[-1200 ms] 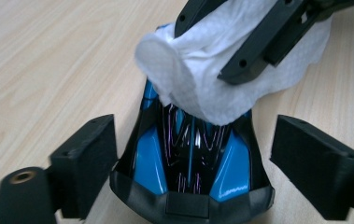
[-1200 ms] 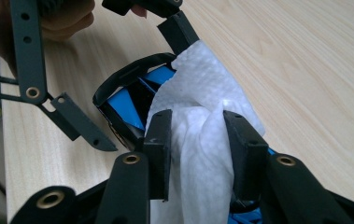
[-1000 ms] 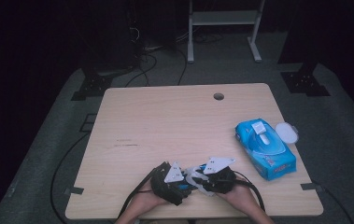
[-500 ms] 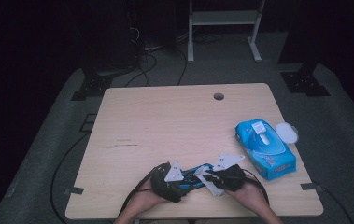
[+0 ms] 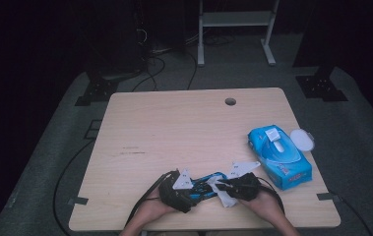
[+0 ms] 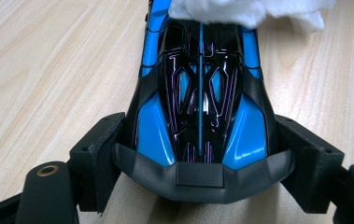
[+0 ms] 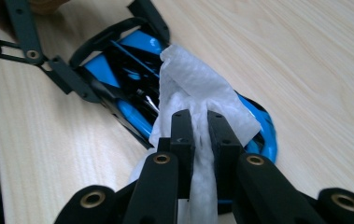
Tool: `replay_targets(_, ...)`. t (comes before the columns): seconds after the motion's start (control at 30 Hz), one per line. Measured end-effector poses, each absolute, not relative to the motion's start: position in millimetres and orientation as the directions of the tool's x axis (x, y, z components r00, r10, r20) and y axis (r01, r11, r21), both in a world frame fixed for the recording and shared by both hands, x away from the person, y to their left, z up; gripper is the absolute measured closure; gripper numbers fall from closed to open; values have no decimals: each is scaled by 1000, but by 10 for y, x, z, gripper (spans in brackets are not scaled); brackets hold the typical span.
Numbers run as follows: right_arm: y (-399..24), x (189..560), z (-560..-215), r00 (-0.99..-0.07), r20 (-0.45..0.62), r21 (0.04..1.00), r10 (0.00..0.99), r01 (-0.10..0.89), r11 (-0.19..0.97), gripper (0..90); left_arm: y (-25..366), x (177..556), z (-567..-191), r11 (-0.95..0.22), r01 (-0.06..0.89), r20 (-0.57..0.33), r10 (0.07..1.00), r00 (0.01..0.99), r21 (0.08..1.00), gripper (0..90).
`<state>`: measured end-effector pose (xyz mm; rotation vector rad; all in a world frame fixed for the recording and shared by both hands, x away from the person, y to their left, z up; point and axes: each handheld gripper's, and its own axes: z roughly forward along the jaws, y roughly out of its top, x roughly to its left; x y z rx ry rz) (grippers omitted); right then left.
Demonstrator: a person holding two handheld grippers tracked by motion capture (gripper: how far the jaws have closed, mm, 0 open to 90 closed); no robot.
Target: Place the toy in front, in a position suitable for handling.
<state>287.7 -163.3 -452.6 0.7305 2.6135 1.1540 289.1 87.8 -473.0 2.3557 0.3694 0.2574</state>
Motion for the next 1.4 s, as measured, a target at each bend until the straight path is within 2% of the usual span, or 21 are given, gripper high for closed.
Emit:
replay_targets(0.27, -1724, 2878, -4505, -841, -41, 718, 539, 350, 601, 823, 875, 2894, -4730, -694, 190, 77, 334, 939, 694, 234)
replay_targets(0.43, -1805, 2883, -4513, -831, -11, 724, 557, 378, 578, 826, 880, 2900, -4734, -692, 190, 73, 332, 940, 697, 233)
replay_targets(0.57, -1737, 2840, -4514, -865, 46, 740, 499, 366, 565, 828, 878, 2907, -4734, -692, 190, 72, 331, 941, 697, 233)
replay_targets(0.7, -1686, 2824, -4505, -876, 24, 728, 481, 345, 592, 828, 877, 2911, -4731, -693, 189, 72, 329, 942, 696, 233)
replay_targets(0.83, -1774, 2874, -4503, -862, 44, 728, 505, 374, 575, 826, 875, 2914, -4731, -693, 189, 71, 328, 942, 695, 233)
replay_targets(0.93, -1853, 2905, -4514, -834, -3, 708, 552, 388, 590, 828, 878, 2913, -4732, -692, 190, 70, 329, 942, 696, 233)
replay_targets(1.07, -1912, 2915, -4543, -821, 27, 708, 571, 419, 569, 830, 879, 2916, -4733, -692, 193, 68, 331, 941, 696, 232)
replay_targets(1.2, -1792, 2858, -4515, -863, 63, 747, 501, 374, 550, 828, 875, 2922, -4734, -692, 191, 69, 329, 942, 697, 232)
replay_targets(1.27, -1705, 2828, -4530, -879, 36, 742, 476, 343, 577, 827, 876, 2921, -4730, -693, 192, 69, 330, 942, 695, 232)
replay_targets(1.4, -1764, 2883, -4532, -867, 77, 742, 492, 379, 553, 826, 873, 2919, -4729, -695, 189, 73, 329, 942, 694, 232)
